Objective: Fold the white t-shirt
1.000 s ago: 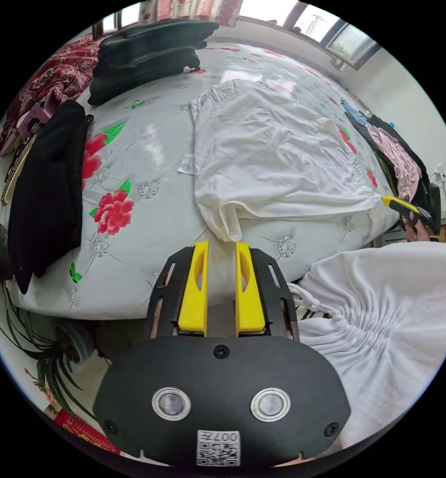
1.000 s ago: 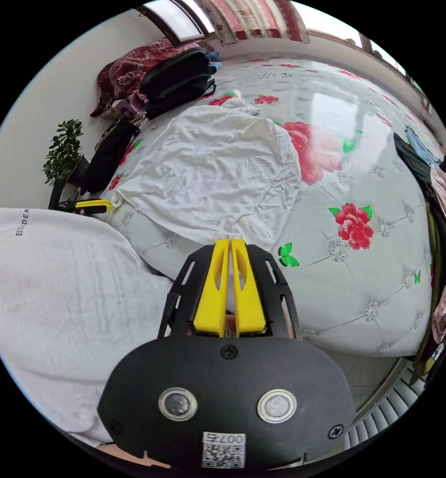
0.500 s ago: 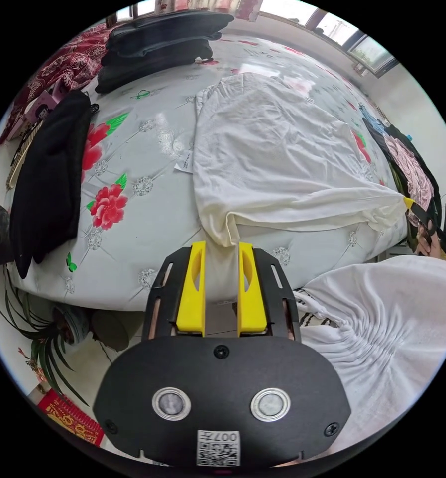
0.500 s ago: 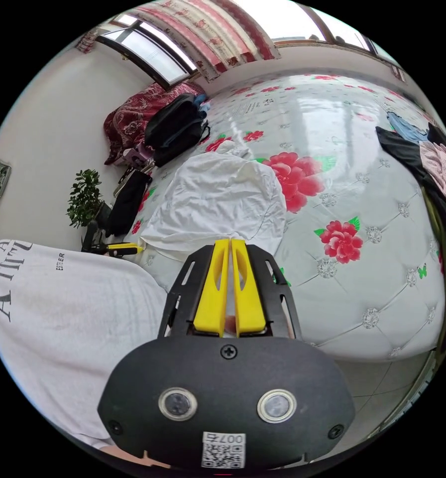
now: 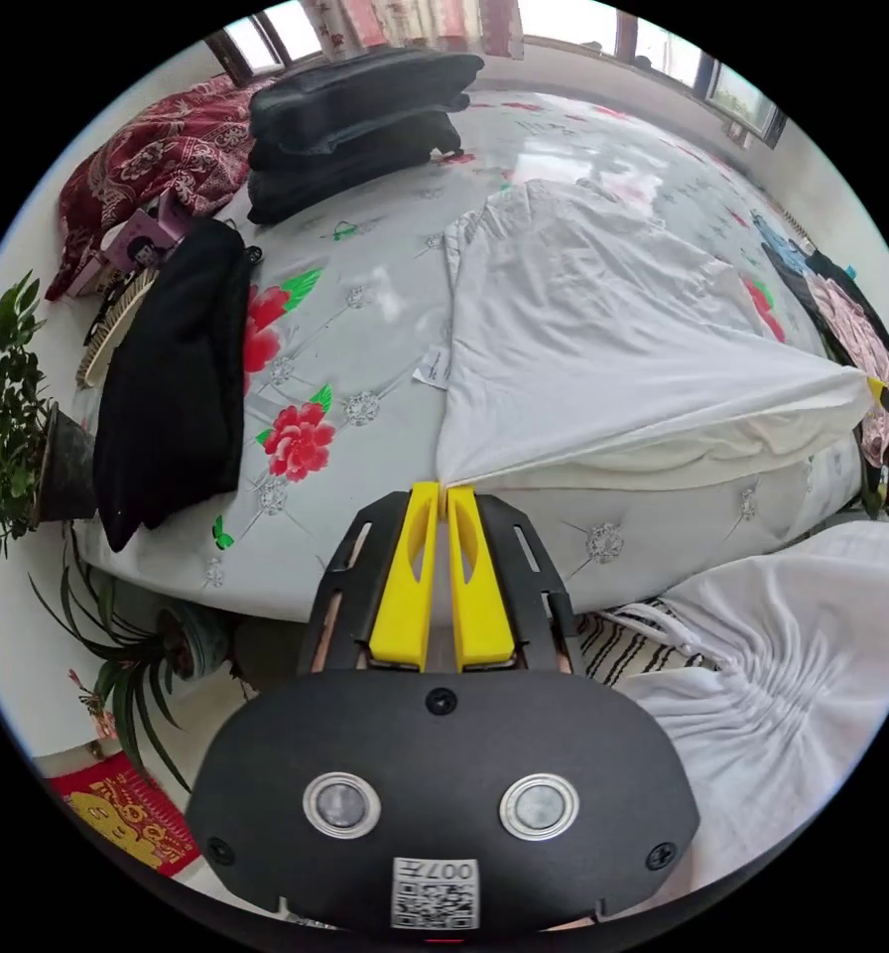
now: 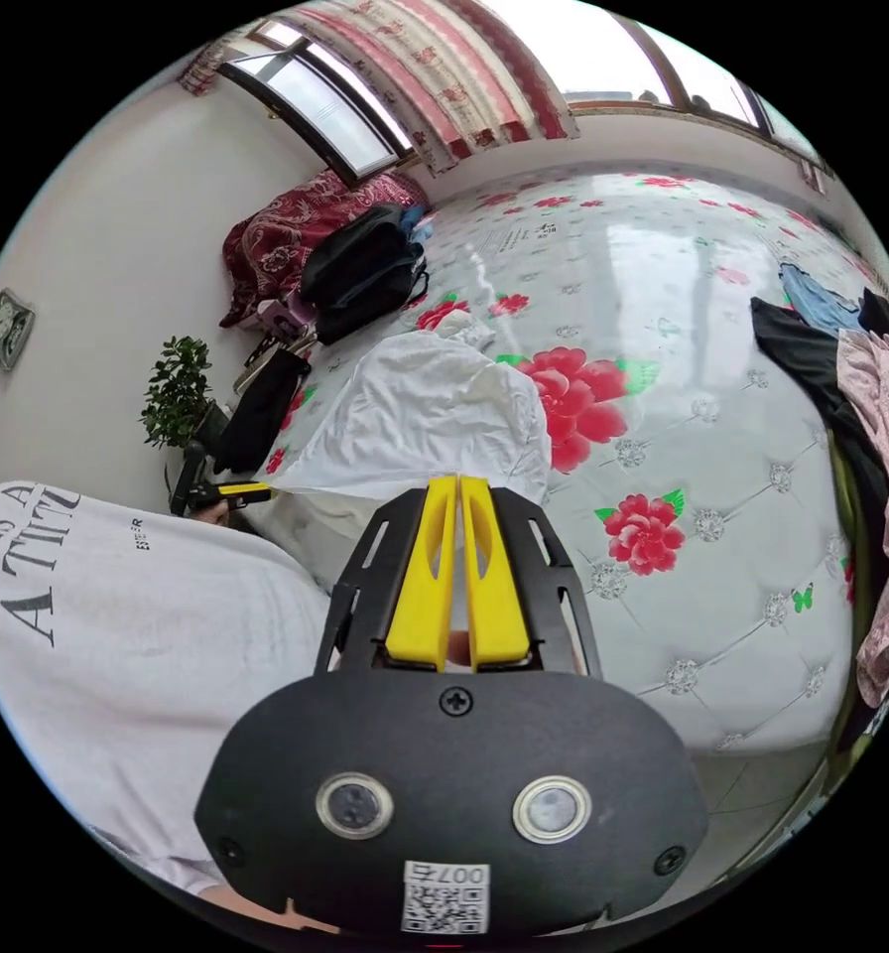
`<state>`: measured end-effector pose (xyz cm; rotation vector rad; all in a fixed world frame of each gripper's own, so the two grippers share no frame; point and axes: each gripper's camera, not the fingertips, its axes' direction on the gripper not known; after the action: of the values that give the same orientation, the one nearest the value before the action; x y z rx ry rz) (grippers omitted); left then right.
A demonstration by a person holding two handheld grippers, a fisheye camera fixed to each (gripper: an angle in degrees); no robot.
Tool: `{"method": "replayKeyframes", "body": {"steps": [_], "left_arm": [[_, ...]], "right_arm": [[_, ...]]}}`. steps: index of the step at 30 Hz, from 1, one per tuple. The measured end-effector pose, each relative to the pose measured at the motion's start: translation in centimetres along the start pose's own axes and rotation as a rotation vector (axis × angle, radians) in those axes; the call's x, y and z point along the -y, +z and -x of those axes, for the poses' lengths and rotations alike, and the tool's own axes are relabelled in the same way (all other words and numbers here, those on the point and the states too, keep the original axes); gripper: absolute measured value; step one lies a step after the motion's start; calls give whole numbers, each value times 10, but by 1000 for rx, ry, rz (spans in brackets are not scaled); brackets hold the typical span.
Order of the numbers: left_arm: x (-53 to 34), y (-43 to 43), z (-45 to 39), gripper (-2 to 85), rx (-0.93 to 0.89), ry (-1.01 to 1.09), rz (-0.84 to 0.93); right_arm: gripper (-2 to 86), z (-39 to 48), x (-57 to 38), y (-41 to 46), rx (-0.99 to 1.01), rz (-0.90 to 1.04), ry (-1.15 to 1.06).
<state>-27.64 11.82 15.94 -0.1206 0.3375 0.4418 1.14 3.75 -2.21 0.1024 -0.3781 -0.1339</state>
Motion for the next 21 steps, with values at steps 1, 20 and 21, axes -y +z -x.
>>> {"method": "replayKeyframes", "body": {"steps": [1, 20, 21], "left_arm": [[-3, -11, 4, -5, -11, -12, -22], [60, -244, 89, -9, -390, -33, -494], [87, -242, 95, -9, -390, -83, -473]], "right_arm": [[-3, 3, 1, -17, -4, -3, -11], [-3, 52, 118, -176, 106, -130, -193], [-3, 46, 151, -163, 94, -95, -148]]}}
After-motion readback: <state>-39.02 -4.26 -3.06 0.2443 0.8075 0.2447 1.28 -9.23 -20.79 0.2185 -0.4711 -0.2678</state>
